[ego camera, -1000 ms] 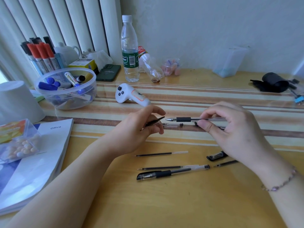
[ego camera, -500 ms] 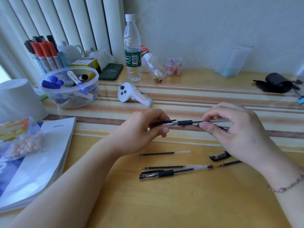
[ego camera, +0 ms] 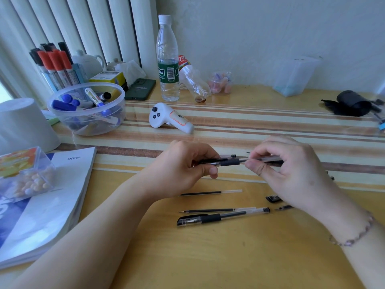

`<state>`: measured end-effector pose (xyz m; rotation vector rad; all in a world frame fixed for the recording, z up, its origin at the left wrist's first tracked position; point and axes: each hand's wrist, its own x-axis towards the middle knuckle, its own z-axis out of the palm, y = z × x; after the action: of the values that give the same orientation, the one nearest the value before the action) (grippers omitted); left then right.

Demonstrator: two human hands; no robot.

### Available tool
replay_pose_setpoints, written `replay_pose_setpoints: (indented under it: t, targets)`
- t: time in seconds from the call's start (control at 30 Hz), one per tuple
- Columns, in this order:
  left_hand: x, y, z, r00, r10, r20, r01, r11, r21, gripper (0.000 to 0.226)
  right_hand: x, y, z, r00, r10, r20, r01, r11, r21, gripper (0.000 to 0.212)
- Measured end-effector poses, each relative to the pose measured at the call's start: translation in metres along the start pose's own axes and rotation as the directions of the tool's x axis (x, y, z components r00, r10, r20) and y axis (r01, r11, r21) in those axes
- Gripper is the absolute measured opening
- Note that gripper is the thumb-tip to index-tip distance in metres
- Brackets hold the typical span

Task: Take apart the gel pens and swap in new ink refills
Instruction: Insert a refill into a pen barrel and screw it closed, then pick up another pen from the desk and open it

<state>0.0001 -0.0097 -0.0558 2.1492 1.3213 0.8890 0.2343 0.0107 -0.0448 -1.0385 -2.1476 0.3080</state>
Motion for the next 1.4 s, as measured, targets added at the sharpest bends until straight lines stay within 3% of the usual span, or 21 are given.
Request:
replay_pose_setpoints:
  t: [0.3, 0.4, 0.53, 0.63, 0.77, 0.9, 1.13, 1.23, 1.3, 1.4]
  targets:
    - [0.0, 0.001, -0.002, 0.999, 0.042, -0.021, -0.042, 0.999, 0.009, 0.009, -0.002, -0.01, 0.001, 0.998, 0.056, -0.03, -0.055, 0.998, 0.032, 0.033]
    - [0.001, 0.009, 0.001, 0.996, 0.081, 0.033, -0.081, 0.997, -0.016, 0.018, -0.002, -0.012, 0.003, 0.999, 0.026, 0.039, -0.027, 0.999, 0.046, 0.028]
    - [0.0, 0.004, 0.003, 0.997, 0.051, 0.049, -0.055, 0.995, 0.081, 0.013, 0.002, -0.005, -0.008, 0.99, -0.019, 0.137, 0.032, 0.995, -0.092, 0.04]
    - [-0.001, -0.004, -0.003, 0.999, 0.018, 0.036, -0.026, 0.977, 0.212, 0.013, 0.009, 0.013, -0.044, 0.991, 0.113, 0.068, -0.107, 0.99, -0.092, 0.012]
    - [-0.001, -0.008, -0.003, 0.993, -0.026, 0.112, -0.011, 0.947, 0.32, 0.012, 0.004, 0.039, -0.072, 0.895, 0.319, 0.313, -0.228, 0.929, -0.293, 0.016]
    - [-0.001, -0.009, -0.002, 0.992, -0.013, 0.126, -0.031, 0.942, 0.335, 0.012, -0.002, 0.045, -0.076, 0.748, 0.409, 0.522, -0.281, 0.909, -0.309, 0.026]
    - [-0.002, -0.008, -0.001, 0.992, -0.018, 0.128, -0.026, 0.943, 0.333, 0.017, -0.003, 0.051, -0.064, 0.697, 0.464, 0.547, -0.267, 0.876, -0.402, 0.021]
    - [0.0, -0.007, -0.001, 0.997, 0.003, 0.075, -0.026, 0.952, 0.305, 0.025, -0.002, 0.048, -0.068, 0.73, 0.439, 0.524, -0.252, 0.885, -0.391, 0.015]
    - [0.001, -0.005, 0.0, 0.997, 0.078, -0.018, -0.07, 0.958, 0.278, 0.03, -0.001, 0.039, -0.066, 0.794, 0.414, 0.445, -0.254, 0.891, -0.376, 0.009]
    - [0.001, 0.006, 0.005, 0.98, 0.179, -0.085, -0.155, 0.959, 0.237, 0.036, 0.001, 0.016, -0.044, 0.91, 0.264, 0.319, -0.151, 0.93, -0.336, 0.004]
